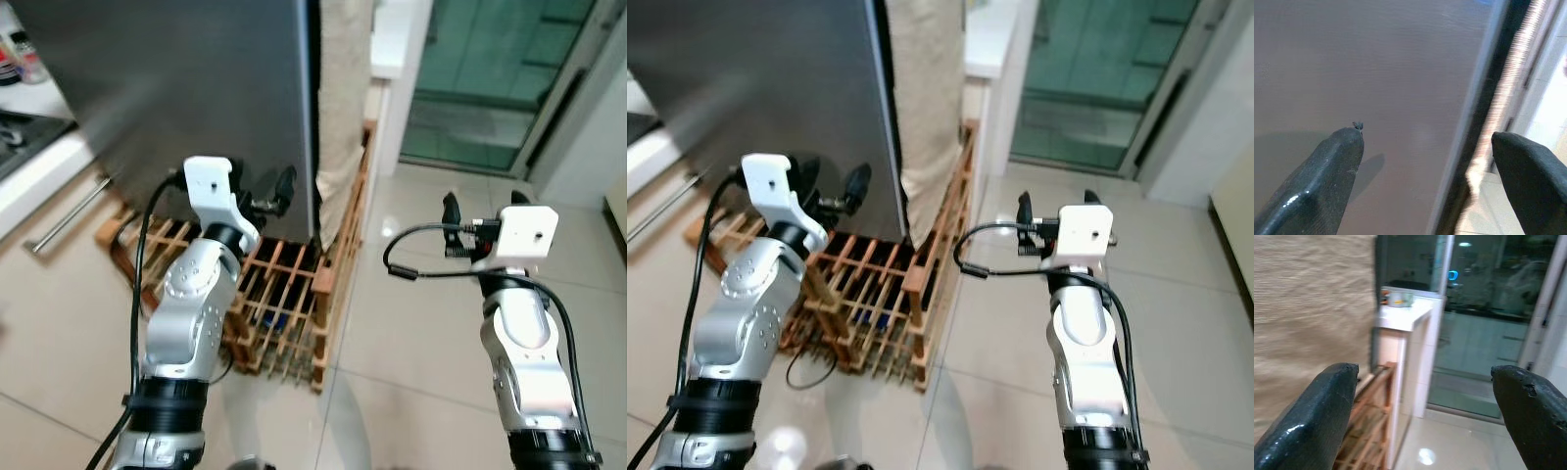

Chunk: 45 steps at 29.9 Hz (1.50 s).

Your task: Restocking fridge

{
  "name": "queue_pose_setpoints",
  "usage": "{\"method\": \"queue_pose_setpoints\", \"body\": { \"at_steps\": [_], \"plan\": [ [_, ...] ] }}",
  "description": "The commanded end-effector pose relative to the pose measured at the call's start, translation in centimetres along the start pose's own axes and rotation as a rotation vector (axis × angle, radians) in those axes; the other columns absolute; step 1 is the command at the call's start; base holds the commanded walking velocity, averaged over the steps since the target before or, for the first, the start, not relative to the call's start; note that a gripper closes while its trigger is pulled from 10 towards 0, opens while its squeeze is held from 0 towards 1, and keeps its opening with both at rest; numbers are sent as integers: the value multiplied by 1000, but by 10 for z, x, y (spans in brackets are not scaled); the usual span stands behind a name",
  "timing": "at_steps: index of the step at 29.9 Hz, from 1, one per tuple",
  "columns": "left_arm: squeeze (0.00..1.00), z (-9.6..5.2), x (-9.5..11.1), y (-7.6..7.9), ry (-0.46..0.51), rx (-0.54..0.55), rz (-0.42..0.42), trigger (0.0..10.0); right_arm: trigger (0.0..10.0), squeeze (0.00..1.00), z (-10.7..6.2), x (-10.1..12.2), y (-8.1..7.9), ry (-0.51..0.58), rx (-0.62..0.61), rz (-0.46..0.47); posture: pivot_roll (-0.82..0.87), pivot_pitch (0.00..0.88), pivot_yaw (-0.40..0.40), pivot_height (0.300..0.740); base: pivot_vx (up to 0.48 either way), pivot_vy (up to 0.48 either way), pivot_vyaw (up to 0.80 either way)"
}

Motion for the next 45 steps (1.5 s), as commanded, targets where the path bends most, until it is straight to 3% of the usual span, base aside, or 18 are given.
{"method": "queue_pose_setpoints", "body": {
  "at_steps": [1, 6, 9, 14, 23, 31, 34, 42, 45],
  "plan": [
    [0, 2, 7, 1, 27, -13, 17, 10000, 10000, 0, 2, -1, -2, -3, 0, 6, -48, 0, 36, 740, 0, 0, 0],
    [0, 6, 21, 29, 85, -116, 59, 10000, 10000, 0, -2, -5, -6, -11, 7, 18, -56, 0, 42, 740, 0, 0, 0],
    [0, 9, 19, 36, 71, -126, 44, 10000, 10000, 0, -2, -5, -7, -11, 9, 21, -60, 0, 43, 740, 0, 0, 0],
    [0, 14, 14, 31, 40, -100, 50, 10000, 10000, 0, -2, -3, -9, -7, 35, 3, -70, 0, 44, 740, 205, -200, 0],
    [0, 15, 12, 32, 22, -96, 50, 10000, 10000, 0, -3, -4, -9, -12, 25, -3, -71, 0, 47, 740, 348, -327, 771],
    [0, 21, 12, 26, 15, -52, 43, 10000, 10000, 0, -2, -8, -10, -23, 21, -3, -70, 0, 54, 740, 95, -73, 0],
    [0, 23, 11, 25, 3, -49, 2, 10000, 10000, 0, -3, -9, -10, -26, 19, -2, -70, 0, 54, 740, 0, 0, 0],
    [0, 29, 21, 36, -8, -125, -57, 10000, 10000, 0, -4, -10, -9, -29, 15, -1, -71, 0, 55, 740, 0, 0, 0],
    [0, 33, 22, 48, -20, -177, -82, 10000, 10000, 0, -3, -11, -10, -32, 16, 0, -71, 0, 55, 740, 0, 0, 0]
  ]
}}
Point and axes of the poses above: a point about 5 cm out from each wrist's last joint towards the gripper, its own z axis pointing out of the wrist towards the gripper, its own x axis along the axis of the wrist's last joint, y = z × x, the point moved 1 cm from there along z, pointing out of the wrist towards the gripper, and after that the axes turned 15 degrees about z, right-handed, at the moved point
